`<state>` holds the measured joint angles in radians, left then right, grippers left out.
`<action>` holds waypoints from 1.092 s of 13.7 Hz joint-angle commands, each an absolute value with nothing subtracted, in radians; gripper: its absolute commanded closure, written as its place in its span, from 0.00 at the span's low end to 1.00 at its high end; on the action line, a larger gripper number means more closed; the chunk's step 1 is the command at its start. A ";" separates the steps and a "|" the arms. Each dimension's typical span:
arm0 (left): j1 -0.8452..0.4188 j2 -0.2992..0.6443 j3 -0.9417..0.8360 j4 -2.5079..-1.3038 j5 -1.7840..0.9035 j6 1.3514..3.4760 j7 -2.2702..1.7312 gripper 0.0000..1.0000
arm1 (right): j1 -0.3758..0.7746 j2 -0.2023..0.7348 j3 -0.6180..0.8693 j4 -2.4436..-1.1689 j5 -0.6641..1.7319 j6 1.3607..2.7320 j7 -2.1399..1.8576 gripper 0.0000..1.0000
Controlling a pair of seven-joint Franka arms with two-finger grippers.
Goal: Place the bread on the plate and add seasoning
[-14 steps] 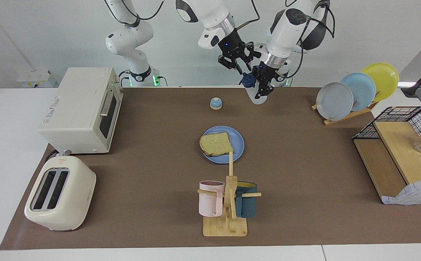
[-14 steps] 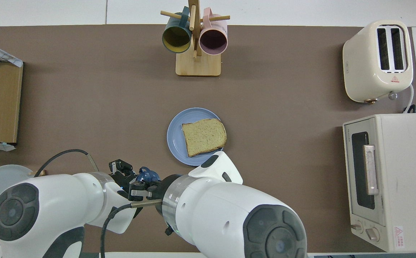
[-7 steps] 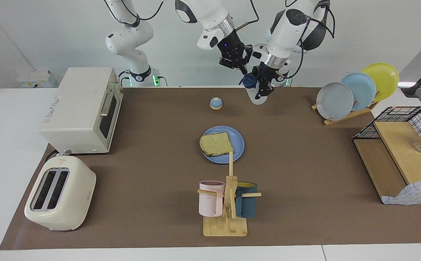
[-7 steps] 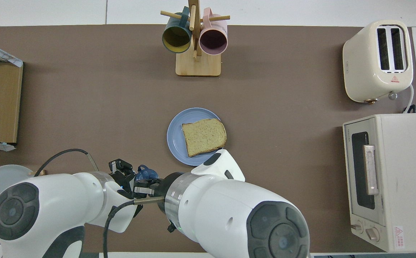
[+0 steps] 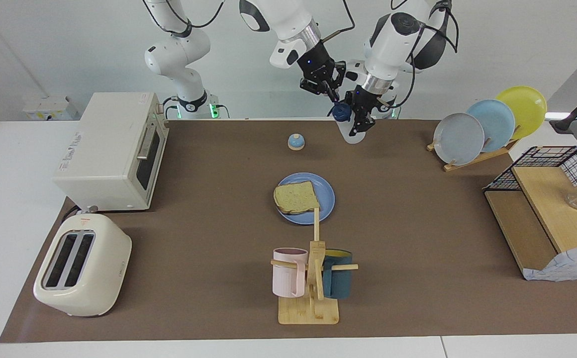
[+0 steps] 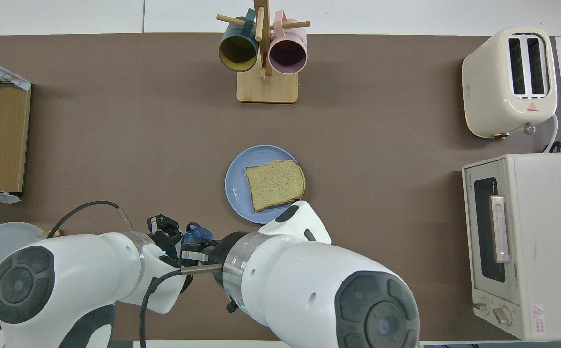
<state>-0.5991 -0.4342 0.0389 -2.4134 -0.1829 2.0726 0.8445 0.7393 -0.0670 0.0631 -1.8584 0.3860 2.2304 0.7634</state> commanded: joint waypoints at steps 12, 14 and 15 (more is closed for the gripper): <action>-0.609 -0.449 0.035 -2.425 -0.192 2.079 0.825 1.00 | 0.732 -0.061 0.069 -1.879 0.387 2.263 0.744 0.97; -0.609 -0.449 0.035 -2.424 -0.192 2.077 0.825 1.00 | 0.730 -0.055 0.069 -1.872 0.387 2.261 0.745 1.00; -0.609 -0.449 0.034 -2.424 -0.192 2.077 0.825 1.00 | 0.729 -0.048 0.068 -1.858 0.387 2.260 0.747 1.00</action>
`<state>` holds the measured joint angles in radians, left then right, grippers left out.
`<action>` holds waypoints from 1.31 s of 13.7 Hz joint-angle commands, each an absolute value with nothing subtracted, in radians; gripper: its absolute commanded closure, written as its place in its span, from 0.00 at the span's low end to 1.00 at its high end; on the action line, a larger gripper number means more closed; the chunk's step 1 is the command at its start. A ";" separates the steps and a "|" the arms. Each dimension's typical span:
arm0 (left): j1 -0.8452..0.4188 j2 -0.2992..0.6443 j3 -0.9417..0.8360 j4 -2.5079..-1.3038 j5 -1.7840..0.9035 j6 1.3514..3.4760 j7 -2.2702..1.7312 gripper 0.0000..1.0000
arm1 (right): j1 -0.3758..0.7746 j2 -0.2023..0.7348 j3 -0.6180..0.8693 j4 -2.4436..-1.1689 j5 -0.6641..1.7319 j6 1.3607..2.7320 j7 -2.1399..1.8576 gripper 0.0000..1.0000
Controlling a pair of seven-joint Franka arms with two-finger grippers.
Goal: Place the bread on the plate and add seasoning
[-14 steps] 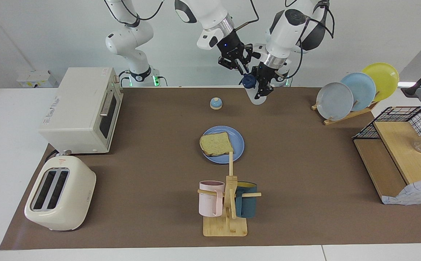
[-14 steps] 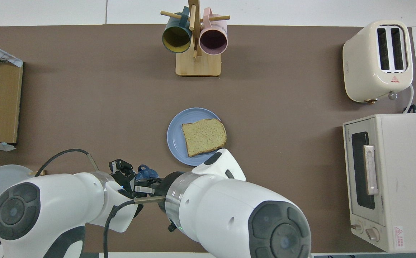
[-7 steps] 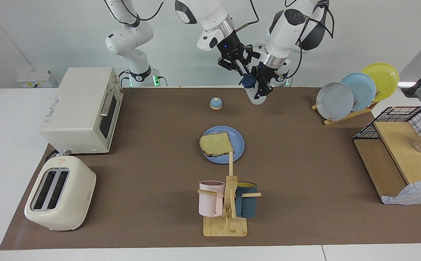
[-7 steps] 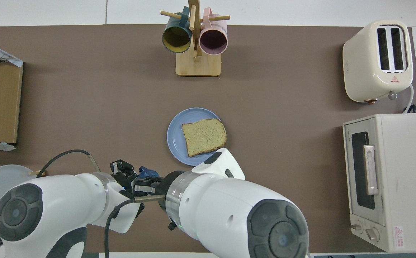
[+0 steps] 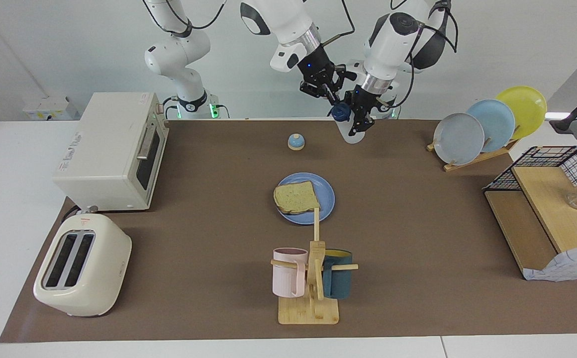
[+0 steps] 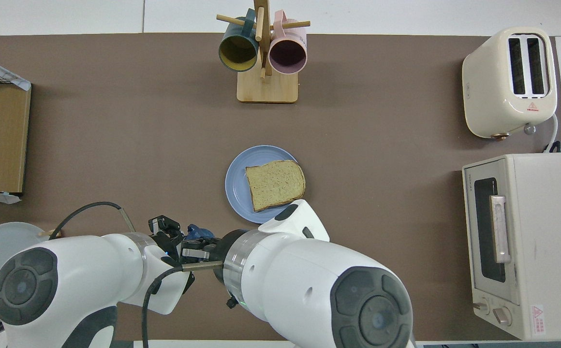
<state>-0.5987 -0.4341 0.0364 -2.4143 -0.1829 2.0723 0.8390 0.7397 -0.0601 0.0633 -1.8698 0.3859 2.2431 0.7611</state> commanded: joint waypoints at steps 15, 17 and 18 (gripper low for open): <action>-0.609 -0.449 0.035 -2.425 -0.190 2.072 0.825 1.00 | 0.706 -0.055 0.060 -1.790 0.410 2.246 0.931 1.00; -0.609 -0.449 0.035 -2.425 -0.189 2.069 0.827 1.00 | 0.704 -0.055 0.058 -1.793 0.423 2.261 0.943 1.00; -0.609 -0.449 0.034 -2.425 -0.189 2.068 0.827 1.00 | 0.697 -0.055 0.058 -1.796 0.432 2.272 0.943 1.00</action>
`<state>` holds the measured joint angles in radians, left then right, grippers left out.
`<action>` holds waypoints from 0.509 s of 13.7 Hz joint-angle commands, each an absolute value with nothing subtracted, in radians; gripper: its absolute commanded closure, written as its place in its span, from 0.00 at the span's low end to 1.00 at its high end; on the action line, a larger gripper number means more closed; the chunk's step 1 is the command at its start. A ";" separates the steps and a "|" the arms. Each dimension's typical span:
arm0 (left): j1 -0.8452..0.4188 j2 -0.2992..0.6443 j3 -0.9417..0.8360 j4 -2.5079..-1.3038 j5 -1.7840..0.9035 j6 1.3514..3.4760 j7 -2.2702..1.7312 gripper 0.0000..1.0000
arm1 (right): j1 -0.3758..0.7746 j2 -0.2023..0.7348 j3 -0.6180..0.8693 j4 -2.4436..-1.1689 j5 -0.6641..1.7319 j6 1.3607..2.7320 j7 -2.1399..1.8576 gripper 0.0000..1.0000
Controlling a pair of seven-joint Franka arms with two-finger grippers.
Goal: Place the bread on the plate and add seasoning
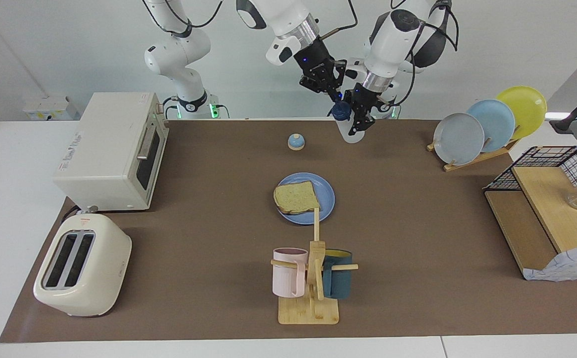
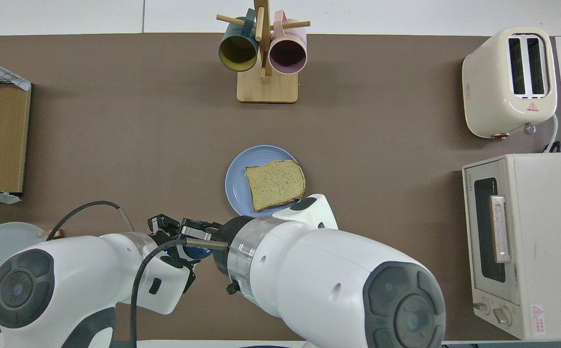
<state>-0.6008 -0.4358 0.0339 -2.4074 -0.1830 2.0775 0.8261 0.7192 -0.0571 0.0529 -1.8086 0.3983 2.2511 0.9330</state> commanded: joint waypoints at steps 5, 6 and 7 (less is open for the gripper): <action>-0.607 -0.449 0.035 -2.425 -0.186 2.068 0.825 1.00 | 0.614 -0.077 0.055 -1.802 0.417 2.154 0.878 0.00; -0.601 -0.448 0.035 -2.422 -0.177 2.068 0.824 1.00 | 0.568 -0.078 0.055 -1.804 0.416 2.113 0.792 0.00; -0.597 -0.439 0.035 -2.405 -0.163 2.068 0.821 1.00 | 0.514 -0.078 0.054 -1.804 0.410 2.067 0.697 0.00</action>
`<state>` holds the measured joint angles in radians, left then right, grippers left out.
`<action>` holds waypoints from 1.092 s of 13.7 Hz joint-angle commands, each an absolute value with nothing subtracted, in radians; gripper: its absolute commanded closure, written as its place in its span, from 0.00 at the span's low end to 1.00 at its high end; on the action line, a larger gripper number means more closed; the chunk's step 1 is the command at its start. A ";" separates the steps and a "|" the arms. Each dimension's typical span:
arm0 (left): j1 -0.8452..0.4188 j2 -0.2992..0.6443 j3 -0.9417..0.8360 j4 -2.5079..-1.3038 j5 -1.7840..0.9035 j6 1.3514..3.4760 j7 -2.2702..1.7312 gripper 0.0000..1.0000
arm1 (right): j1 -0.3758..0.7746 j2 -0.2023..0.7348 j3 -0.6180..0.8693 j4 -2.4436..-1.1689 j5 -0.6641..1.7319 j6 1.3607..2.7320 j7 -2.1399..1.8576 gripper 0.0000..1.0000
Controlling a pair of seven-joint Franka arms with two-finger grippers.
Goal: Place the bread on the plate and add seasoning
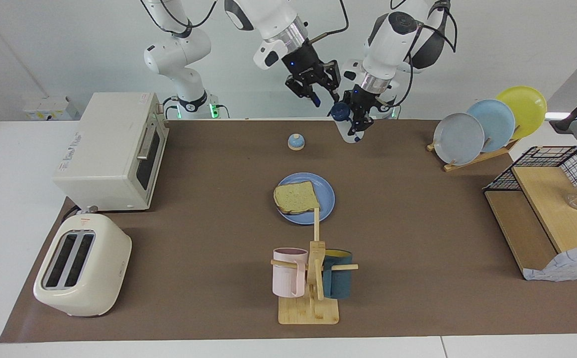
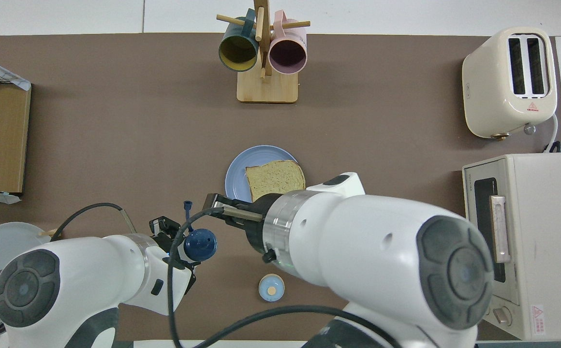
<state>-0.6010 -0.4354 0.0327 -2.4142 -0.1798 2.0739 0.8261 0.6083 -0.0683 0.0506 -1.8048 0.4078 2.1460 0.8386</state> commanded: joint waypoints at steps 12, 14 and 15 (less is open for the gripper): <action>-0.679 0.084 -0.081 -1.841 0.465 1.557 0.503 1.00 | -0.030 0.017 0.049 -1.474 -0.074 1.417 0.103 0.00; -0.747 0.161 -0.081 -1.835 0.585 1.511 0.496 1.00 | -0.035 -0.009 0.049 -1.546 -0.072 1.448 0.104 0.00; -0.764 0.205 -0.081 -1.812 0.619 1.478 0.494 1.00 | -0.046 -0.003 0.052 -1.536 -0.069 1.450 0.101 0.00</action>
